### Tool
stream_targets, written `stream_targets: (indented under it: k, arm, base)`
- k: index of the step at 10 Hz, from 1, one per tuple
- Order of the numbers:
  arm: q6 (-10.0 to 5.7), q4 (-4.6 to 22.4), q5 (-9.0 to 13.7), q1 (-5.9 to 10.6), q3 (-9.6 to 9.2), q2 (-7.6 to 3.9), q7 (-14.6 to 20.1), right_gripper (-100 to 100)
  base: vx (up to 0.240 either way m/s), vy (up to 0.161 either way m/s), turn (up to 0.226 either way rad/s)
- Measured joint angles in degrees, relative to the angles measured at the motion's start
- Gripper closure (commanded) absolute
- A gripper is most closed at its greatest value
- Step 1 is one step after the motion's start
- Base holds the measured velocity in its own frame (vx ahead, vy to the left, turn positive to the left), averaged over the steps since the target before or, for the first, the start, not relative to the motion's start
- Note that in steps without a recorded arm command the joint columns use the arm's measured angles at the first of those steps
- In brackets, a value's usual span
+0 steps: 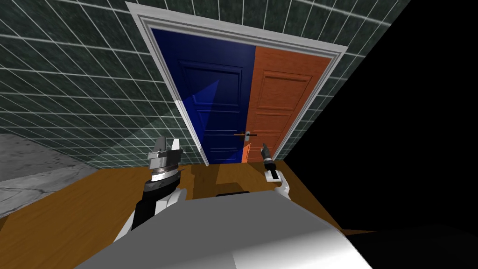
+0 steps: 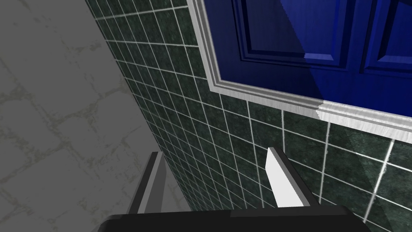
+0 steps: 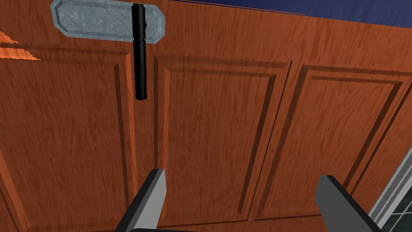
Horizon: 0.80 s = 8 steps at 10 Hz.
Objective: Pull the door open
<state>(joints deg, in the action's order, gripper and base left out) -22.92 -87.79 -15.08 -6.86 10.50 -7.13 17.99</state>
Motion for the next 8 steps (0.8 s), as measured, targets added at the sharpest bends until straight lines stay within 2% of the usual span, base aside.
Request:
stream_targets:
  k: [1,2,3,4,8]
  arm:
    - [0.03,2.28,-0.51,0.92,0.41,0.08,0.64,-100]
    - [0.72,3.69,-0.97,1.71,0.7,-0.18,1.59,-100]
    - [1.55,4.31,-1.38,1.66,0.86,-0.51,2.75,-100]
    - [2.15,5.4,-1.74,2.32,1.06,-0.59,3.49,-100]
    - [3.14,8.75,-2.6,4.05,1.69,-0.82,5.05,-100]
  base:
    - [0.18,-0.052,0.143]
    - [0.203,-0.069,0.135]
    - [0.173,-0.059,0.075]
    - [0.122,-0.027,0.059]
    - [0.073,-0.017,0.051]
